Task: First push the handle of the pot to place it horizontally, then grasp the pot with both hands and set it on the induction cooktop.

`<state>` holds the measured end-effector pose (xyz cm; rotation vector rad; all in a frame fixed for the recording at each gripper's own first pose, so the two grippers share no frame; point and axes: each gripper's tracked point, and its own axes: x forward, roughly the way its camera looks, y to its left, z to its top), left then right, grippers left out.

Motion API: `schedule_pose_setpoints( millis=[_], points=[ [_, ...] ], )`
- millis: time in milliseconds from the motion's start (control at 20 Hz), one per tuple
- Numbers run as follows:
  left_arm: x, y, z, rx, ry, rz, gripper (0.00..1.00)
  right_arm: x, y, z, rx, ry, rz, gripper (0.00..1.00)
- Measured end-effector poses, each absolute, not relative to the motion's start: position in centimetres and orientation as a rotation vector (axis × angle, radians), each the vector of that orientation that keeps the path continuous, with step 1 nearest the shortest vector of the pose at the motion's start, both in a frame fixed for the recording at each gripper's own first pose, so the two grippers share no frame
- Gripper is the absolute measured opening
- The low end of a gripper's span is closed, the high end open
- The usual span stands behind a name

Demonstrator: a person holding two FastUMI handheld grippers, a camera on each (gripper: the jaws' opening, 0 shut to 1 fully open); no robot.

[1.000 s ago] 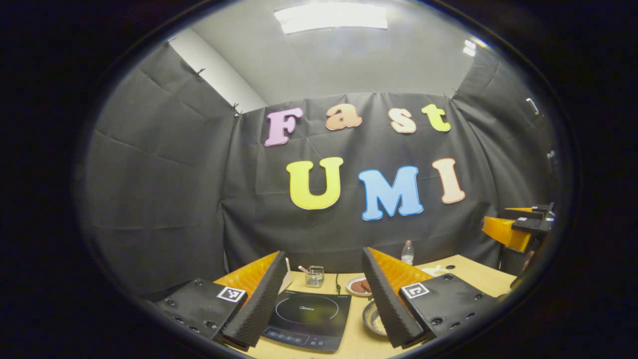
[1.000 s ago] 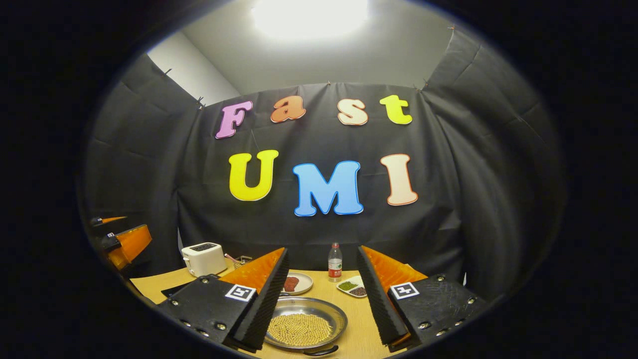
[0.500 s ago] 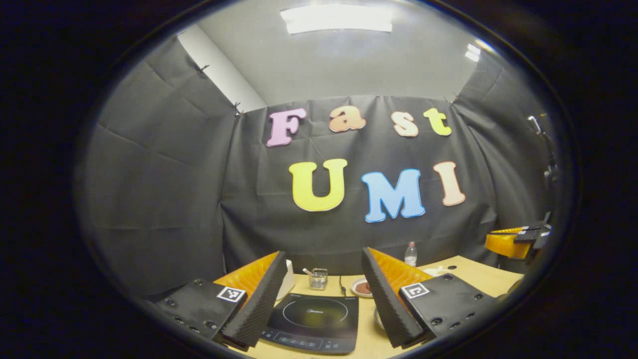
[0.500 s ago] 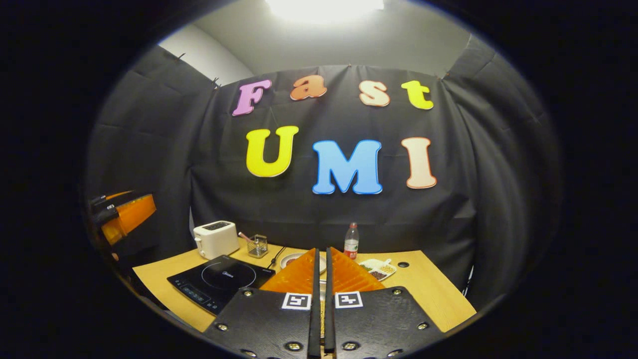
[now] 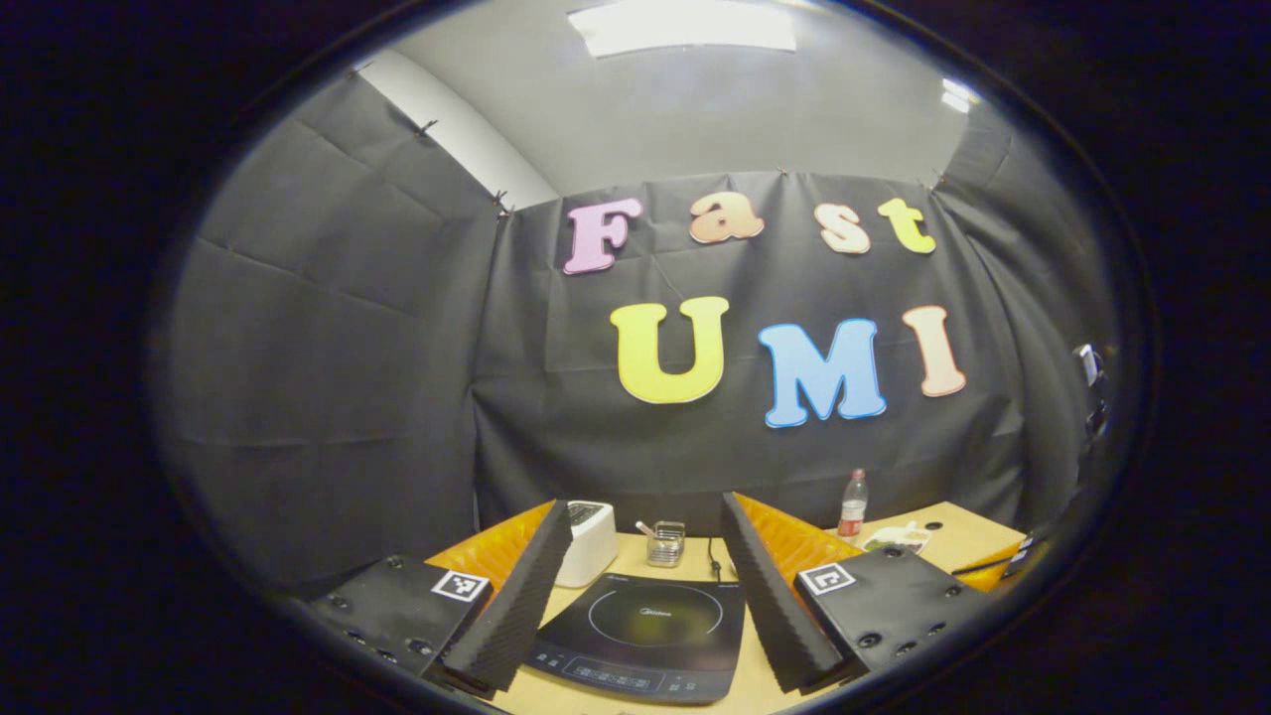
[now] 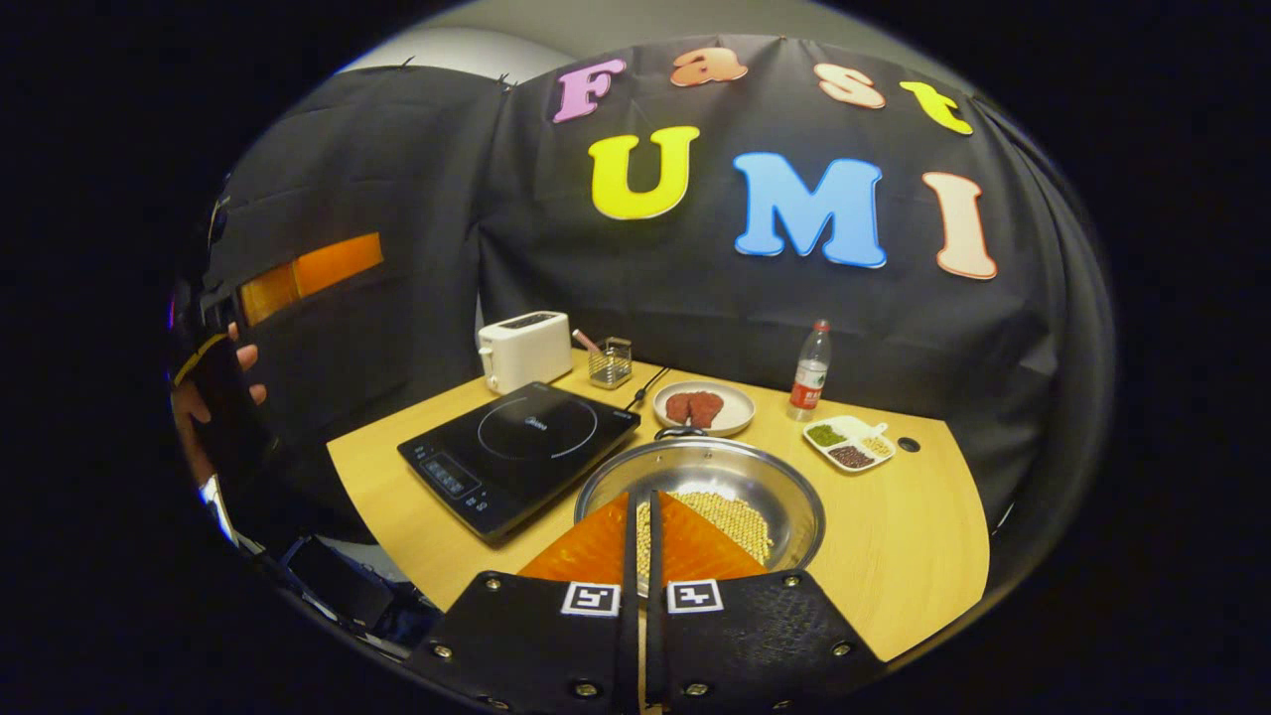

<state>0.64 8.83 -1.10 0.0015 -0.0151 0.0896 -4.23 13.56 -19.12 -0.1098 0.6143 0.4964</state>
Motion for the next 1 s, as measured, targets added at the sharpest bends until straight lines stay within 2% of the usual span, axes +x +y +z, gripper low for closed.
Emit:
schedule_pose_setpoints(
  millis=[150, 200, 250, 350, 550, 900, 950, 1000],
  points=[
    [0.9, 8.5, -1.4, 0.003, -0.006, 0.117, 0.97, -5.5, 13.3, -22.0, -0.117, 0.717, 0.57, 0.04],
    [0.9, 8.4, -1.6, 0.002, -0.003, 0.125, 0.92, -5.9, 13.2, -22.9, -0.114, 0.756, 0.591, 0.04],
    [1.0, 8.3, -1.8, 0.002, 0.002, 0.133, 0.97, -6.3, 13.1, -23.9, -0.113, 0.791, 0.605, 0.04],
    [1.2, 8.1, -2.2, 0.008, 0.011, 0.146, 0.98, -7.1, 12.8, -25.1, -0.119, 0.842, 0.633, 0.04],
    [1.4, 7.3, -2.9, 0.013, 0.03, 0.157, 0.92, -8.9, 12.4, -27.7, -0.109, 0.972, 0.689, 0.05],
    [1.9, 6.1, -3.7, 0.016, 0.049, 0.172, 0.92, -9.8, 10.4, -30.5, -0.019, 1.166, 0.668, 0.06],
    [1.9, 6.0, -3.9, 0.015, 0.053, 0.174, 0.92, -9.6, 10.1, -30.9, -0.022, 1.172, 0.66, 0.0],
    [2.1, 5.8, -4.0, 0.013, 0.056, 0.174, 0.92, -9.4, 9.6, -30.9, -0.024, 1.175, 0.652, 0.07]
  ],
)
